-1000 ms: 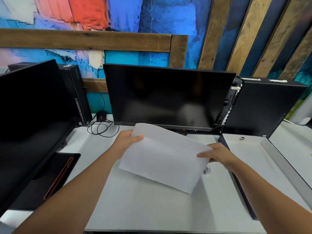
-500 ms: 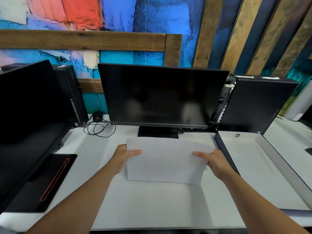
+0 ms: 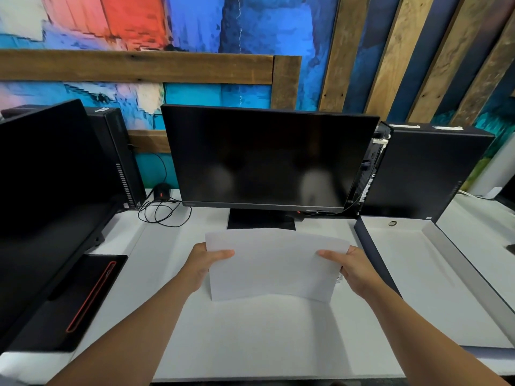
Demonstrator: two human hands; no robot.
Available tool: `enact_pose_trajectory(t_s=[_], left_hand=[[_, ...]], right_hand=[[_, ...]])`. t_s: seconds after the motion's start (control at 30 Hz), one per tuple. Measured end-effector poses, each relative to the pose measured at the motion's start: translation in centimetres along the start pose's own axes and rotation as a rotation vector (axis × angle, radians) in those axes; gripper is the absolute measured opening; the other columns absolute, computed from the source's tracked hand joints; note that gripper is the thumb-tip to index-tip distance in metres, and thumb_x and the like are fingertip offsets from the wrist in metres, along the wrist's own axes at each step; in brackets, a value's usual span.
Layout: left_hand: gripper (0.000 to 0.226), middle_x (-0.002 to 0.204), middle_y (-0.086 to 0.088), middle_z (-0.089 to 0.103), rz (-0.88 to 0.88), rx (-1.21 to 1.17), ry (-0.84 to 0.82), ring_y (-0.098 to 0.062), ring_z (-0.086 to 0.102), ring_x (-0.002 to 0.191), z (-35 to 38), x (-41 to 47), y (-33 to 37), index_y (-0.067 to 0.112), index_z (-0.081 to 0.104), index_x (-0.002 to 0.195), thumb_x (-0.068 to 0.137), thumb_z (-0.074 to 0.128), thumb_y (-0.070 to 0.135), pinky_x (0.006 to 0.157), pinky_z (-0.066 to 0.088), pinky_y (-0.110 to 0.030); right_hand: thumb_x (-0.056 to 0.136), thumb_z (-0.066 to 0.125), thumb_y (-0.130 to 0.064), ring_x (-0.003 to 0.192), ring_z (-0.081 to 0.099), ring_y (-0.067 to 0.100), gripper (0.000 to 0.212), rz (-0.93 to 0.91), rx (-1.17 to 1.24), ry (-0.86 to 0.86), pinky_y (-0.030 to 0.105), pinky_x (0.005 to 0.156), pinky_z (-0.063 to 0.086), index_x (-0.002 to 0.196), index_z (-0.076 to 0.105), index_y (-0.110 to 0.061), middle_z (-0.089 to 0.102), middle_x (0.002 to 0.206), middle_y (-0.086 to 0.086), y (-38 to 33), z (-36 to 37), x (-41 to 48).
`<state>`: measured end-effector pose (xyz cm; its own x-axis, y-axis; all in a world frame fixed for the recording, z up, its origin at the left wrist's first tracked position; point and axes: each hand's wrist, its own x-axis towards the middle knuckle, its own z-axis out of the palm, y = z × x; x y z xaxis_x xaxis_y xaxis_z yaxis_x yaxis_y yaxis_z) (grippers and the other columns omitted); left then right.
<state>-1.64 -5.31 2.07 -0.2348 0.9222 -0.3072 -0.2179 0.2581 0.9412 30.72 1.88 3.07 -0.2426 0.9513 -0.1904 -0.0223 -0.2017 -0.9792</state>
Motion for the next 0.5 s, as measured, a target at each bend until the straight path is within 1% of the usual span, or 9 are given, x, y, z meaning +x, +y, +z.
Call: enact_pose_trajectory(t_s=[0.1,0.13,0.2,0.23,0.33,0.4,0.43,0.5], left_hand=[[0.033,0.1,-0.015,0.073,-0.021,0.009,0.004,-0.032,0.069,0.093,0.1,0.0,-0.3,0.002,0.07,0.099,0.067,0.08,0.001,0.082,0.053,-0.036],[0.037,0.099,-0.015,0.073,-0.03,0.009,0.01,-0.032,0.069,0.092,0.2,-0.1,-0.5,0.002,0.07,0.099,0.064,0.081,0.002,0.08,0.053,-0.035],[0.045,0.097,-0.013,0.074,-0.044,0.003,0.019,-0.031,0.069,0.09,0.3,-0.2,-0.8,0.001,0.07,0.099,0.056,0.082,0.009,0.077,0.053,-0.034],[0.045,0.094,-0.012,0.075,-0.048,0.002,0.019,-0.031,0.07,0.089,0.4,-0.2,-0.8,0.001,0.071,0.098,0.055,0.082,0.009,0.077,0.053,-0.033],[0.029,0.081,-0.004,0.076,-0.031,0.023,0.007,-0.026,0.07,0.082,0.7,-0.1,-0.4,0.006,0.071,0.09,0.064,0.081,0.001,0.071,0.053,-0.03],[0.023,0.076,0.0,0.076,-0.021,0.058,0.02,-0.021,0.071,0.076,0.8,0.0,0.0,0.008,0.07,0.088,0.069,0.078,-0.002,0.065,0.054,-0.027],[0.021,0.074,0.001,0.076,-0.012,0.074,0.029,-0.019,0.071,0.073,0.8,0.0,0.3,0.009,0.069,0.087,0.071,0.077,-0.002,0.061,0.054,-0.025],[0.019,0.073,0.003,0.075,0.013,0.094,0.035,-0.016,0.071,0.07,0.8,0.2,1.0,0.01,0.07,0.086,0.073,0.076,-0.002,0.057,0.054,-0.022]], right_hand=[[0.067,0.08,-0.013,0.099,0.066,0.039,0.029,0.031,-0.019,0.014,0.052,0.09,0.047,0.094,0.074,-0.007,0.073,0.101,0.016,0.5,-0.2,0.2],[0.067,0.08,-0.013,0.098,0.067,0.038,0.028,0.049,-0.036,0.016,0.05,0.086,0.048,0.094,0.074,-0.008,0.073,0.101,0.016,0.8,-0.1,0.2],[0.068,0.08,-0.014,0.096,0.066,0.037,0.028,0.071,-0.063,0.012,0.043,0.079,0.044,0.095,0.074,-0.009,0.074,0.101,0.015,1.3,0.0,0.2],[0.068,0.08,-0.015,0.095,0.066,0.036,0.029,0.076,-0.069,0.014,0.041,0.078,0.042,0.095,0.074,-0.009,0.074,0.1,0.014,1.5,0.0,0.3],[0.069,0.079,-0.013,0.091,0.068,0.033,0.028,0.085,-0.069,0.027,0.037,0.075,0.046,0.095,0.073,-0.006,0.074,0.099,0.014,1.1,-0.1,0.5],[0.07,0.079,-0.012,0.088,0.069,0.03,0.027,0.085,-0.089,0.034,0.034,0.072,0.049,0.095,0.073,-0.005,0.075,0.098,0.013,0.7,-0.2,0.7],[0.069,0.079,-0.012,0.087,0.07,0.029,0.026,0.083,-0.107,0.033,0.034,0.071,0.05,0.094,0.073,-0.005,0.075,0.097,0.012,0.5,-0.3,0.9],[0.069,0.079,-0.013,0.089,0.071,0.029,0.026,0.083,-0.149,0.021,0.04,0.077,0.053,0.093,0.073,-0.005,0.075,0.095,0.011,0.1,-0.5,1.1]])
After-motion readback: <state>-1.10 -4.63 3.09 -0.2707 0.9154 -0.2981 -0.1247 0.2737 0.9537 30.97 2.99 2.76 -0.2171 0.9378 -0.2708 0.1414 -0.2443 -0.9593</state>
